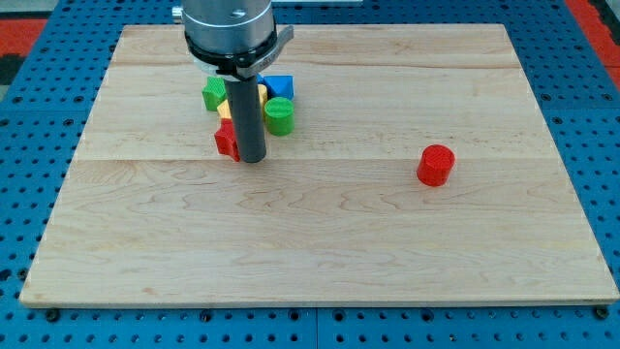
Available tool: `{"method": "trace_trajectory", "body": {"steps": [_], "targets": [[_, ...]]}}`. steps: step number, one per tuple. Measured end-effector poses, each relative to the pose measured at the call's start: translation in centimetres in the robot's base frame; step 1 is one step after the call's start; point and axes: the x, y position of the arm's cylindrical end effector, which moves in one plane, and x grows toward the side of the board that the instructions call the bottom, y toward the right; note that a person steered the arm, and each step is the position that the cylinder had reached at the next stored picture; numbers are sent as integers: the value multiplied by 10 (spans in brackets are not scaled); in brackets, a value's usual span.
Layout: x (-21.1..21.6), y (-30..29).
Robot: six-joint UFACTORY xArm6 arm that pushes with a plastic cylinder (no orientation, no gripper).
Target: Push the red circle into the green circle
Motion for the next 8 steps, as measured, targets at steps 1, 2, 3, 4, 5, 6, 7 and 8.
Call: {"method": "trace_trajectory", "body": {"steps": [1,2,3,4,5,6,7,8], "targets": [[-8,14],[-35,97],[-63,191],[-40,295],[4,339],[52,292],[61,201],[47,181]]}}
